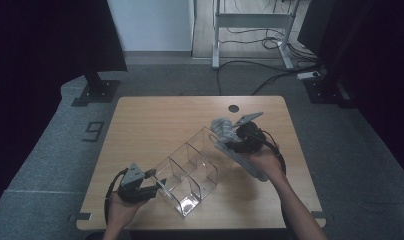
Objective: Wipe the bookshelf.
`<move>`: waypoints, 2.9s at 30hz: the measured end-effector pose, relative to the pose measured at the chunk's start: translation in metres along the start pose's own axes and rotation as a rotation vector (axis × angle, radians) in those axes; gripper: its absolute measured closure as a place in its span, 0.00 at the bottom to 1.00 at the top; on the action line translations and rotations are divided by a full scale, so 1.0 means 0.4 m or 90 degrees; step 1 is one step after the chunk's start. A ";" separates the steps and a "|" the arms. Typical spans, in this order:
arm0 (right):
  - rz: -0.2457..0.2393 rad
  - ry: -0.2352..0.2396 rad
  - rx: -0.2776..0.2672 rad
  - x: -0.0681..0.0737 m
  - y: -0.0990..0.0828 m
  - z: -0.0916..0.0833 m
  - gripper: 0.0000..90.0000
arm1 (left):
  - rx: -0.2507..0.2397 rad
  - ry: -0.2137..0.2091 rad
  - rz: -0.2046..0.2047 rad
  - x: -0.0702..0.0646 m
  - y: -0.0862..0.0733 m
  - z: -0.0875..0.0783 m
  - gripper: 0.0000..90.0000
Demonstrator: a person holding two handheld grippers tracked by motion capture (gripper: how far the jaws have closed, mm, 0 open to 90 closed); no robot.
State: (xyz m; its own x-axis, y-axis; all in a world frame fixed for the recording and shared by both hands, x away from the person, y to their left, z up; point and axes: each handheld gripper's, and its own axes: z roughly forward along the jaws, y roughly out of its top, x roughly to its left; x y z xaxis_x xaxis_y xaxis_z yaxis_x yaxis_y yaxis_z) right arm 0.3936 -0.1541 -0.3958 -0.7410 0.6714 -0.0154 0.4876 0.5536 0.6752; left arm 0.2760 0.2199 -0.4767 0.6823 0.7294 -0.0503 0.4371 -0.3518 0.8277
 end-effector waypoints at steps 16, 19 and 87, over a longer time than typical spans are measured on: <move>0.001 -0.003 0.014 0.000 -0.080 -0.024 0.66 | -0.001 0.001 -0.002 -0.001 0.000 0.000 0.49; 0.005 -0.001 0.017 0.000 -0.090 -0.020 0.66 | -0.001 0.000 -0.002 -0.001 -0.001 0.000 0.49; 0.070 -0.007 0.102 -0.043 -0.222 0.175 0.67 | -0.001 -0.003 -0.003 -0.012 0.007 0.013 0.46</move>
State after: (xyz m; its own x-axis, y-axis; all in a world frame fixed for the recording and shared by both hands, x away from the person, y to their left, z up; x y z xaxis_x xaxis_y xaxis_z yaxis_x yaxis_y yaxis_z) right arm 0.3953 -0.1802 -0.5070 -0.6745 0.7370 0.0442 0.6333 0.5467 0.5477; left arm 0.2773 0.2123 -0.4771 0.6829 0.7284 -0.0560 0.4392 -0.3481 0.8282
